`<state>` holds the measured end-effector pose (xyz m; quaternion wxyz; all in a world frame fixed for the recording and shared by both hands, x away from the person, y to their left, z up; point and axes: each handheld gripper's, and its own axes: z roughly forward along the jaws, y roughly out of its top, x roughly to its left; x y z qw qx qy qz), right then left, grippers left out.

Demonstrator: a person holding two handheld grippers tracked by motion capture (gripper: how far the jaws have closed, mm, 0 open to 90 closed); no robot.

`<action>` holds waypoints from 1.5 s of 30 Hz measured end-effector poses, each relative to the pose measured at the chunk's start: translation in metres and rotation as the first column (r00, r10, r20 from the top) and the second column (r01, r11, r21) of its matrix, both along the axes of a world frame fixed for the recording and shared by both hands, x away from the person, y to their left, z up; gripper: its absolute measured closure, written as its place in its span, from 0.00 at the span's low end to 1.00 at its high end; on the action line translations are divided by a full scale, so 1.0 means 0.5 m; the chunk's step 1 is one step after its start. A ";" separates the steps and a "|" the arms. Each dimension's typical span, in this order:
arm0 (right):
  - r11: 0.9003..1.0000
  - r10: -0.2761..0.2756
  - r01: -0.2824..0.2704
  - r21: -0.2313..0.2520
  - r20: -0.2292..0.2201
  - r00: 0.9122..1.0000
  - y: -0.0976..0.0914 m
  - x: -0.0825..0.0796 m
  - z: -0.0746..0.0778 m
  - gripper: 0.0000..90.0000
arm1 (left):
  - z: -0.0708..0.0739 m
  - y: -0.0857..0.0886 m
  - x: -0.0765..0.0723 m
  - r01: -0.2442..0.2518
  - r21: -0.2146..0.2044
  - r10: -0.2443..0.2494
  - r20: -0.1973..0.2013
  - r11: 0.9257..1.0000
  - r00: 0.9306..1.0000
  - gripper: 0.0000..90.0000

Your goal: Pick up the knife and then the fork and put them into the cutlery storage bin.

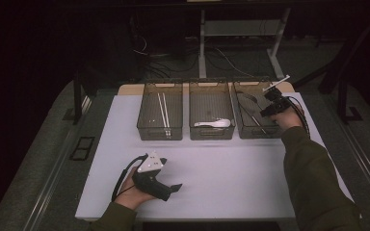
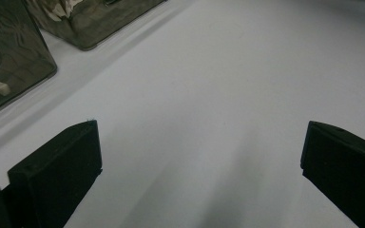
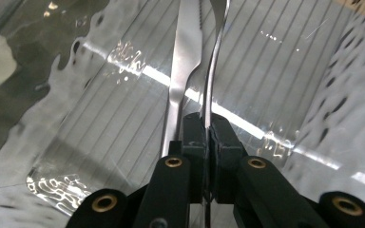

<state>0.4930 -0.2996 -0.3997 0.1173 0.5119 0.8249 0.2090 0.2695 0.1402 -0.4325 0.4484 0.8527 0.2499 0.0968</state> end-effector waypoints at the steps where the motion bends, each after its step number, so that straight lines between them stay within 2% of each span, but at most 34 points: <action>1: 1.000 0.001 -0.001 -0.004 -0.002 1.000 0.001 0.000 -0.001 0.96 | 0.000 0.000 0.000 0.000 0.000 0.000 0.000 1.000 1.000 0.00; 6: 1.000 0.002 -0.002 -0.010 -0.023 1.000 0.003 0.000 -0.007 0.94 | 0.000 0.000 0.000 0.001 0.000 -0.001 -0.001 1.000 1.000 0.00; 14: 1.000 -0.001 0.001 0.015 -0.002 1.000 0.003 -0.002 0.001 0.90 | 0.000 -0.001 0.000 0.001 -0.004 -0.001 -0.004 1.000 1.000 0.00; 19: 0.998 -0.006 0.004 0.059 0.026 1.000 -0.002 -0.009 0.010 0.81 | 0.000 0.000 0.000 0.000 -0.003 0.000 -0.005 1.000 1.000 0.00; 24: 0.992 -0.015 0.006 0.124 0.072 0.997 -0.013 -0.026 0.023 0.67 | -0.001 0.000 0.001 -0.001 0.000 0.001 -0.005 1.000 1.000 0.00; 31: 0.976 0.009 -0.040 0.213 0.145 0.989 -0.033 -0.068 0.041 0.53 | -0.001 0.001 0.000 -0.001 0.004 0.001 -0.001 1.000 1.000 0.00; 37: 0.964 0.051 -0.097 0.249 0.186 0.981 -0.042 -0.104 0.050 0.46 | -0.003 -0.001 0.000 -0.002 0.005 0.002 -0.005 1.000 1.000 0.00; 45: 0.951 0.074 -0.146 0.272 0.259 0.963 -0.037 -0.152 0.056 0.41 | -0.003 -0.001 0.000 -0.005 0.003 0.005 -0.006 1.000 1.000 0.00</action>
